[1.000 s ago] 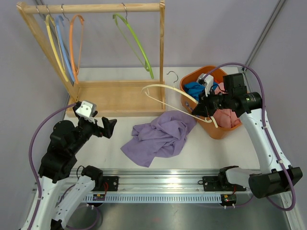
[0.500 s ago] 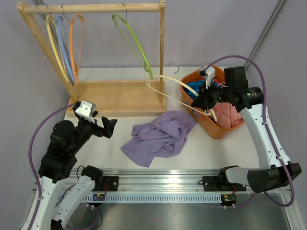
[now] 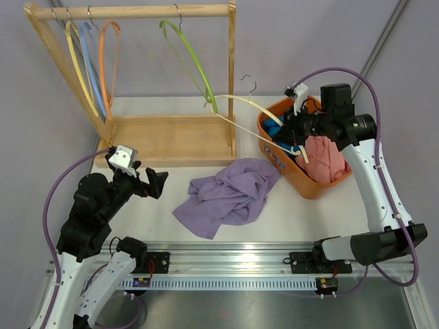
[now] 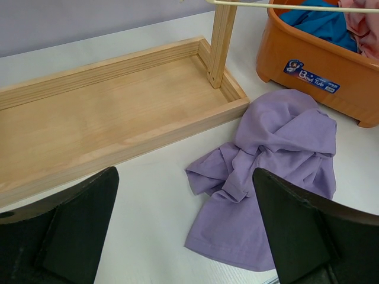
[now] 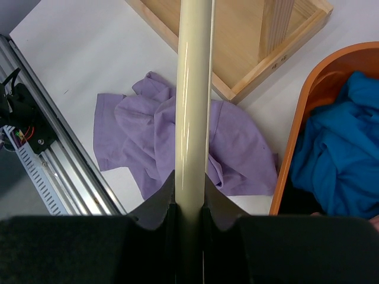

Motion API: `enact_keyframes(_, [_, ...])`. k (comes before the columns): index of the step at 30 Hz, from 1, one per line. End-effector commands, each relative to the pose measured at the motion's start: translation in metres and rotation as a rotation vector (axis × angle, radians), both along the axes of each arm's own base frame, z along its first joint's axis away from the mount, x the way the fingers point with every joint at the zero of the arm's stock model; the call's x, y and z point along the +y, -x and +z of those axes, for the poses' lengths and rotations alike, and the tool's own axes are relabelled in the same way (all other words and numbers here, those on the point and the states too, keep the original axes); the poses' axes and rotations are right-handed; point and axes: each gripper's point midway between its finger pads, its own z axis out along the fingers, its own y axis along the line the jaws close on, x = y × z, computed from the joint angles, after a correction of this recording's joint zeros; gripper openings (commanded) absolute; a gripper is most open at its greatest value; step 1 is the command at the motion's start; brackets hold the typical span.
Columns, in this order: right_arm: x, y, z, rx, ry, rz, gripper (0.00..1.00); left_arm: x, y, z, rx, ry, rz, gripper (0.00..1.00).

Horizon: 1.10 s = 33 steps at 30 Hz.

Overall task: Remove the t-shirt from the hanger
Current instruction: Hang the hanger back to the clothesline with the right arm

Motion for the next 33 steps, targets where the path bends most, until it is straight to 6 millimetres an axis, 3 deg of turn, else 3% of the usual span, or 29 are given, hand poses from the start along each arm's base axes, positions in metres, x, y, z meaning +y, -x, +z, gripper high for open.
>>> enact_keyframes(1, [0.002, -0.014, 0.031, -0.102, -0.033, -0.015, 0.0, 0.001, -0.003, 0.013, -0.051, 0.028, 0.013, 0.99])
enact_keyframes(20, [0.009, -0.048, 0.064, -0.151, -0.069, -0.056, 0.0, -0.001, -0.006, 0.009, -0.042, 0.028, 0.013, 0.99])
enact_keyframes(28, [0.032, -0.051, 0.082, -0.201, -0.078, -0.046, 0.0, 0.001, -0.007, 0.008, -0.044, 0.025, 0.024, 0.99])
enact_keyframes(33, [0.047, -0.069, 0.101, -0.256, -0.086, -0.138, 0.0, 0.0, -0.009, 0.009, -0.044, 0.024, 0.02, 0.99])
